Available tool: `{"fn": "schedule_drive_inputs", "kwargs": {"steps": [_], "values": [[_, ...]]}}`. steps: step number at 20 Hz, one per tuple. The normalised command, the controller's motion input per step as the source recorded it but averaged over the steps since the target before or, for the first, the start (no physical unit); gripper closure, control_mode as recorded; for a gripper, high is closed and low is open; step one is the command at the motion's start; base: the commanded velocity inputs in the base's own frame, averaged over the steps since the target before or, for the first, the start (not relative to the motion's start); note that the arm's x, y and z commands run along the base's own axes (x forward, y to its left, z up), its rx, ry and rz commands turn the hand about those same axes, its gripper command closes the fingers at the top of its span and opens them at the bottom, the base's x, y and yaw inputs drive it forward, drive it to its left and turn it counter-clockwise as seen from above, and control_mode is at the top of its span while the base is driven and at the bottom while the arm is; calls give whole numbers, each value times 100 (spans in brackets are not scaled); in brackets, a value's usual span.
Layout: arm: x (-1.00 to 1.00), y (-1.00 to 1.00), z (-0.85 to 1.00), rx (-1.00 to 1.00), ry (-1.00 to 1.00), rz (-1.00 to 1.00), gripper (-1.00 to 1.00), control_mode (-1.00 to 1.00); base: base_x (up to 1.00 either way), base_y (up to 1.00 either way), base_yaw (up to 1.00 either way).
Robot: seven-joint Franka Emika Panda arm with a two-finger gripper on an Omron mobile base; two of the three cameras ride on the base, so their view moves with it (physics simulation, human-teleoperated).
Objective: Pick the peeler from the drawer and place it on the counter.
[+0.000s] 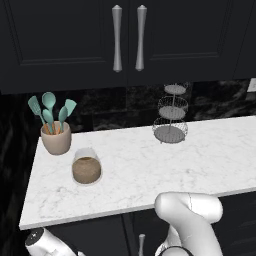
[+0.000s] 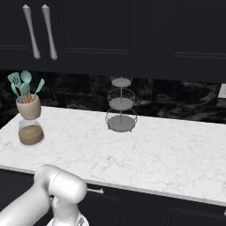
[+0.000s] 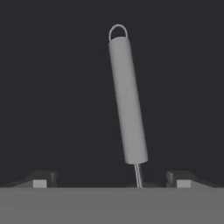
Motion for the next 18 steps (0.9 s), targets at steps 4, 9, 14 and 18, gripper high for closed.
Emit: {"fn": "schedule_drive_inputs", "kwargs": {"steps": [4, 9, 14, 18], "values": [[-11, 5, 37, 1, -5, 0, -100, -100, 0, 0, 0], [-18, 11, 30, 0, -2, 1, -100, -100, 0, 0, 0], [-25, 0, -13, 1, -4, 0, -100, -100, 0, 0, 0], [-1, 7, -13, 0, 0, 0, -100, -100, 0, 0, 0]]}}
